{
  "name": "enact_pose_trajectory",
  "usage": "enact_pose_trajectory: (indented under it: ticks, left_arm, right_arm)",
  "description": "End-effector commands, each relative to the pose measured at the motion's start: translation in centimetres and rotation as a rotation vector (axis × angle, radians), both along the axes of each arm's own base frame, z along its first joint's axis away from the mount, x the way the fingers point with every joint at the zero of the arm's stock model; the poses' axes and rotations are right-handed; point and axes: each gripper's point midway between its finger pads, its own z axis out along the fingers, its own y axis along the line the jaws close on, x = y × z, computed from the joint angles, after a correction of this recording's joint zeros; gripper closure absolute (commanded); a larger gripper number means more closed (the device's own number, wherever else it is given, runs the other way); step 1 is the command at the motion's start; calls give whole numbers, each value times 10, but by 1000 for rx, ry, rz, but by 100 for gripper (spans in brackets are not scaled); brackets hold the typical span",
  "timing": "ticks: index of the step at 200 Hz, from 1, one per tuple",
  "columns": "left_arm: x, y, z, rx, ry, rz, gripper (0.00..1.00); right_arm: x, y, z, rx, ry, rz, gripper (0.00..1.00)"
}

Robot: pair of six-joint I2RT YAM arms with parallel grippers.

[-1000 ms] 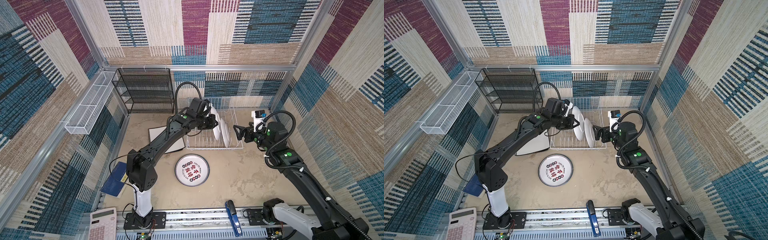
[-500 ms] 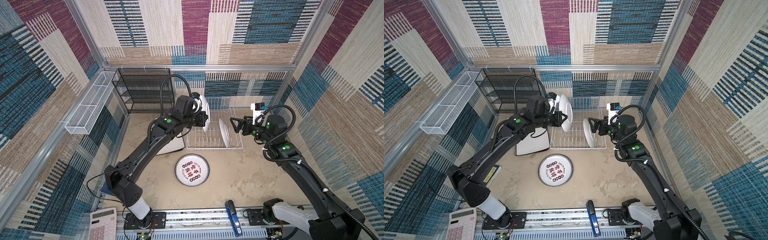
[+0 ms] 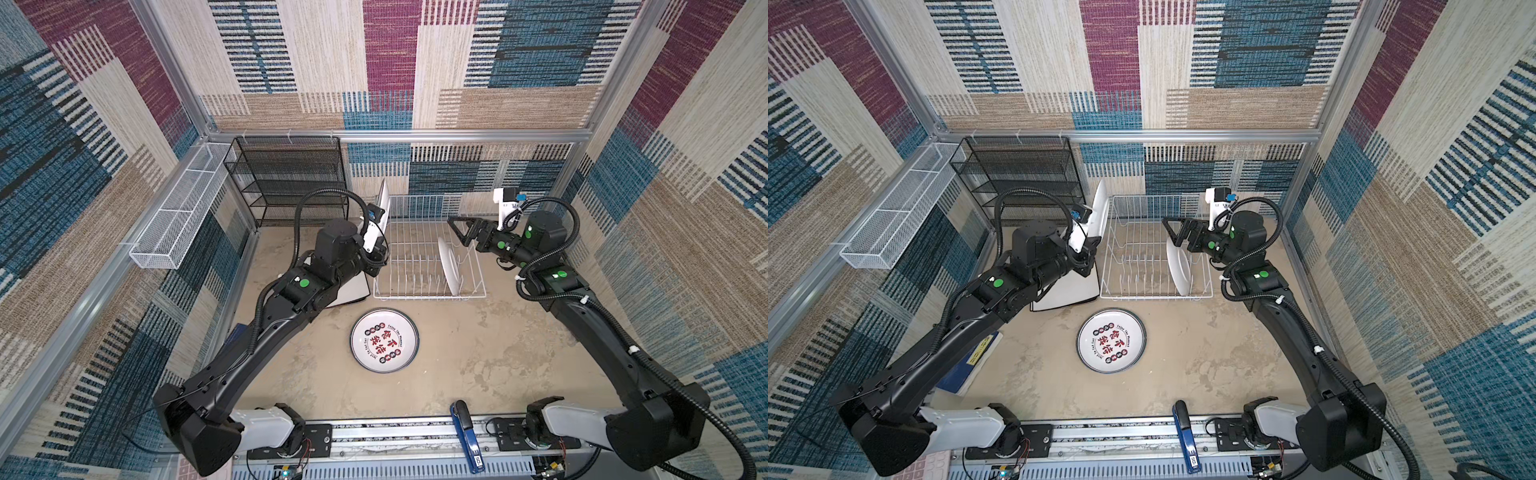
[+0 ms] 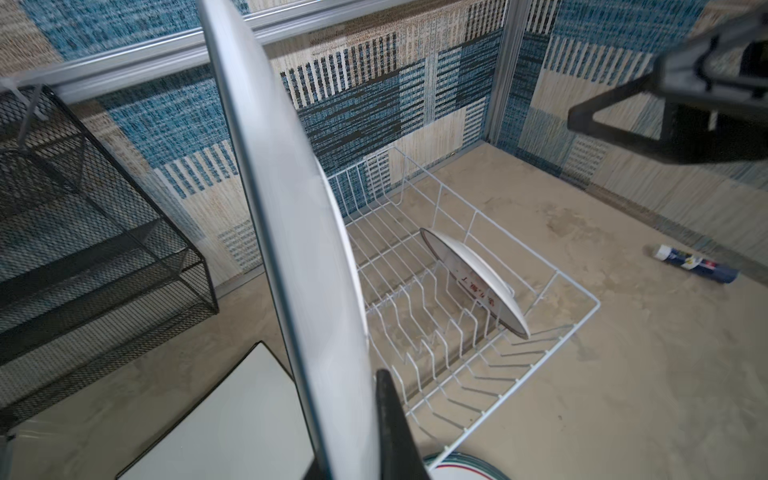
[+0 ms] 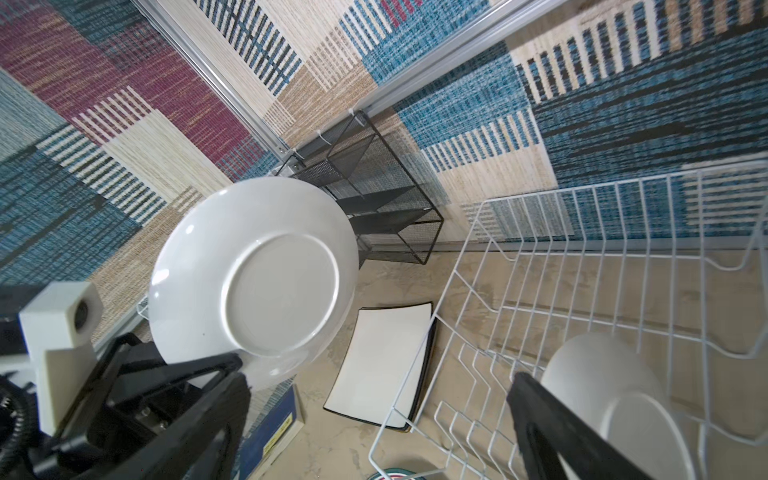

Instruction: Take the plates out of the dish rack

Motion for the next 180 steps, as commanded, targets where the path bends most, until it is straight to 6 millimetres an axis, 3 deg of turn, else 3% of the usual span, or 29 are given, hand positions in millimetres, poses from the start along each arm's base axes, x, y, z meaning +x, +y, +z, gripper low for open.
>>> enact_pose_trajectory:
  ticks: [1,48,68,152,180]
  left_arm:
    - [-1,9,14,149,-202,-28,100]
    - [-19,3,-9,364,-348,-187,100]
    - [-17,5,-15,452,-390,-165,100]
    - [-17,1,-54,752,-475,-213,100]
    - [-13,2,-66,851,-523,-208,100]
  right_arm:
    - [-2,13,22,69,-7,88,1]
    - [4,31,20,83,47,198,1]
    - [8,37,12,68,105,224,0]
    - [3,73,-42,-12,270,319,8]
    - [6,86,-72,-79,357,307,11]
